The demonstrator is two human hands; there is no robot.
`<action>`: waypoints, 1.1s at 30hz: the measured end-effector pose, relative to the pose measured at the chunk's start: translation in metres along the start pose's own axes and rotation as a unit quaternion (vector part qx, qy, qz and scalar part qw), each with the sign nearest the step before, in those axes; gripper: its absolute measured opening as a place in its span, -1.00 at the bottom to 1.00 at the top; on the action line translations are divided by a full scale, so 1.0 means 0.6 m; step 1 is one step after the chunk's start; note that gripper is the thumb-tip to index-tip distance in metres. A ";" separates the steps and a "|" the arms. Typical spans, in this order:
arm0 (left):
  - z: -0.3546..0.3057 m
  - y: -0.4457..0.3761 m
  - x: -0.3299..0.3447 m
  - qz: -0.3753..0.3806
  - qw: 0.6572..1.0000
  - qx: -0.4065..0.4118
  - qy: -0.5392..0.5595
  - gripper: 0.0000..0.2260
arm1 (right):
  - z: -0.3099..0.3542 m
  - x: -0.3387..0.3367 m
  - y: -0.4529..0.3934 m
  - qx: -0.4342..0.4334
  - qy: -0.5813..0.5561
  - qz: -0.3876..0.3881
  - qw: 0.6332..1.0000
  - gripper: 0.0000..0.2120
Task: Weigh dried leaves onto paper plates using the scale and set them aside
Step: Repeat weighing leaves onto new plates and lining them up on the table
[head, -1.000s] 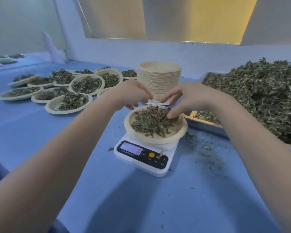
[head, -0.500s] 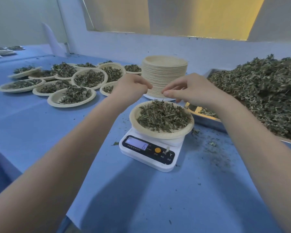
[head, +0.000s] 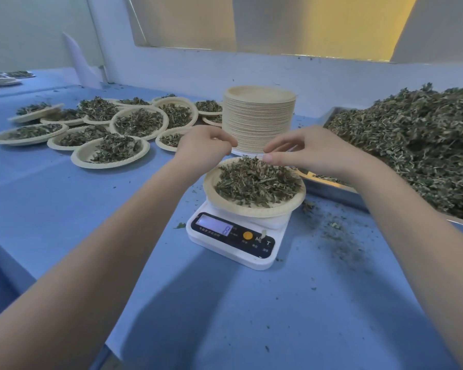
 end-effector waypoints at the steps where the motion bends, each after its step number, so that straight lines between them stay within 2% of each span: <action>1: 0.000 0.000 0.001 -0.001 1.000 0.000 -0.001 -0.76 | -0.003 -0.002 0.001 -0.001 0.010 -0.004 1.000 -0.70; 4: -0.005 0.001 0.009 -0.006 1.000 0.004 0.005 -0.74 | -0.012 -0.008 0.004 0.007 0.035 -0.015 0.999 -0.67; 7: -0.013 -0.001 0.017 -0.023 1.000 0.010 0.017 -0.75 | -0.002 0.011 0.002 0.002 0.049 0.026 0.998 -0.57; 10: -0.019 -0.002 0.023 -0.040 0.998 0.014 0.036 -0.75 | 0.017 0.043 -0.012 -0.014 0.127 0.050 0.991 -0.49; 13: -0.021 0.000 0.026 -0.045 0.998 0.018 0.047 -0.76 | 0.033 0.057 -0.023 -0.031 0.204 0.052 0.977 -0.63; 15: -0.017 0.001 0.026 -0.051 0.997 0.017 0.049 -0.76 | 0.040 0.046 -0.024 -0.041 0.173 0.013 0.984 -0.81; 17: -0.011 0.001 0.022 -0.062 0.997 0.013 0.054 -0.75 | 0.045 0.030 -0.022 -0.046 0.118 -0.036 0.991 -0.92; 21: -0.001 -0.005 0.011 -0.088 0.994 0.003 0.068 -0.73 | 0.052 0.001 -0.015 -0.054 0.029 -0.115 0.991 -0.96; 25: -0.001 -0.007 0.011 -0.091 0.993 0.000 0.075 -0.73 | 0.047 -0.023 -0.012 -0.039 0.001 -0.164 0.986 -0.91; 28: -0.006 -0.007 0.016 -0.086 0.993 0.007 0.077 -0.73 | 0.036 -0.045 -0.007 -0.027 0.023 -0.201 0.979 -0.92; 31: -0.018 -0.009 0.027 -0.075 0.994 0.016 0.084 -0.73 | 0.014 -0.074 -0.001 0.005 0.132 -0.259 0.957 -0.86; 33: -0.027 -0.010 0.035 -0.068 0.994 0.020 0.082 -0.74 | -0.011 -0.092 -0.005 0.062 0.210 -0.255 0.942 -0.81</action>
Point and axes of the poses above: each hand's wrist, its own y-axis away from the middle knuckle, its own x-axis out of the palm, z = x × y, the point moved 4 cm from there along -y, towards the middle knuckle, and after that the axes turned 3 degrees about z, right-handed, at the moved point
